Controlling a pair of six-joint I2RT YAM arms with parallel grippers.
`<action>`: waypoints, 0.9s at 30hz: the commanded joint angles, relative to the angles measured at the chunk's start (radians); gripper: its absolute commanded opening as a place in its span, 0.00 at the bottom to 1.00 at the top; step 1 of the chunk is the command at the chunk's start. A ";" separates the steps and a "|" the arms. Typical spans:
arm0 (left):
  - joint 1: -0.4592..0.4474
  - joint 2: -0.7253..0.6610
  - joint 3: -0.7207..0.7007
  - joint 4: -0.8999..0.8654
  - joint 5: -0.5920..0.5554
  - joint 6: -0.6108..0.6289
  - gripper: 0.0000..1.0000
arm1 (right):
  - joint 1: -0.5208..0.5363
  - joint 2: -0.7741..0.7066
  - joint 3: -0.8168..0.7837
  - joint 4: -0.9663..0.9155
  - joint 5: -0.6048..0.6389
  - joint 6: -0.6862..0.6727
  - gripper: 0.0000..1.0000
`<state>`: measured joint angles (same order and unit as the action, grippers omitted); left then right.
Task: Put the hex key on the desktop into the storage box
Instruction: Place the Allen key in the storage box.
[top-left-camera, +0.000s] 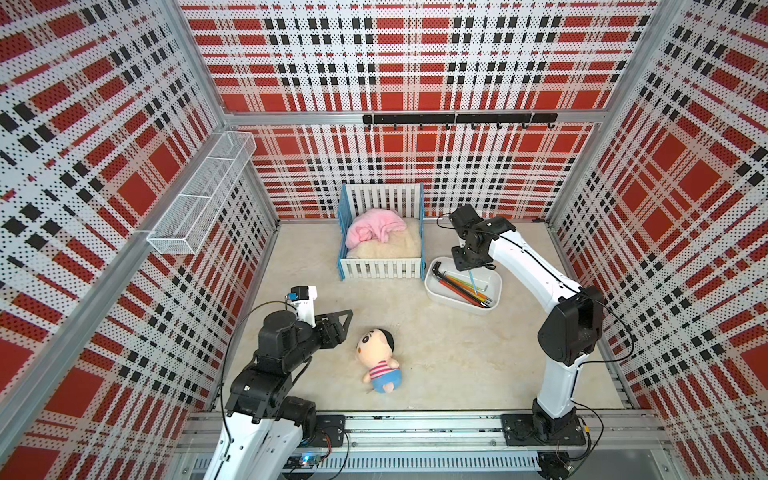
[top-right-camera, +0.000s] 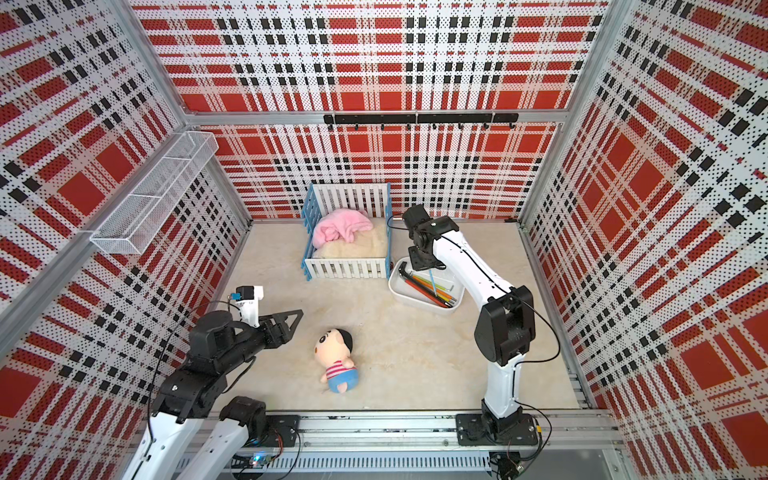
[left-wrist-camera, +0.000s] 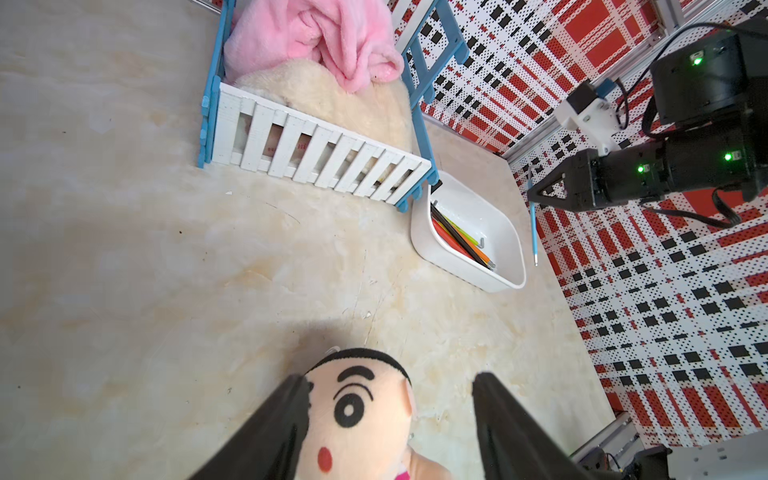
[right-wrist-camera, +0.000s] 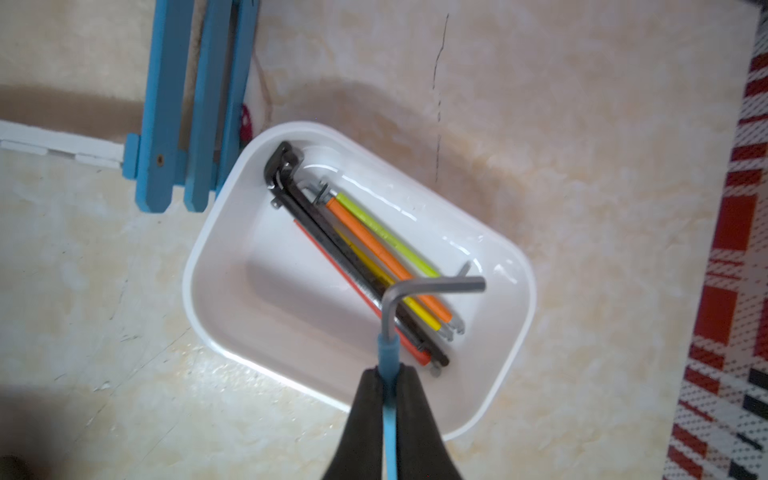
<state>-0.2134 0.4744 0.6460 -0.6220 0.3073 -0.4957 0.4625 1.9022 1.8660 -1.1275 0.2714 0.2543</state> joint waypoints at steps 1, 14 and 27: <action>0.008 0.006 -0.006 0.001 0.009 0.011 0.68 | -0.001 0.017 0.010 0.111 0.050 -0.189 0.00; 0.008 0.024 -0.003 -0.001 0.004 0.014 0.68 | 0.003 0.049 -0.248 0.384 -0.023 -0.585 0.00; 0.013 0.036 -0.002 -0.002 0.006 0.017 0.68 | 0.015 0.141 -0.343 0.449 0.007 -0.641 0.00</action>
<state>-0.2081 0.5072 0.6460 -0.6220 0.3077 -0.4927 0.4664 2.0235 1.5192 -0.7200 0.2687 -0.3695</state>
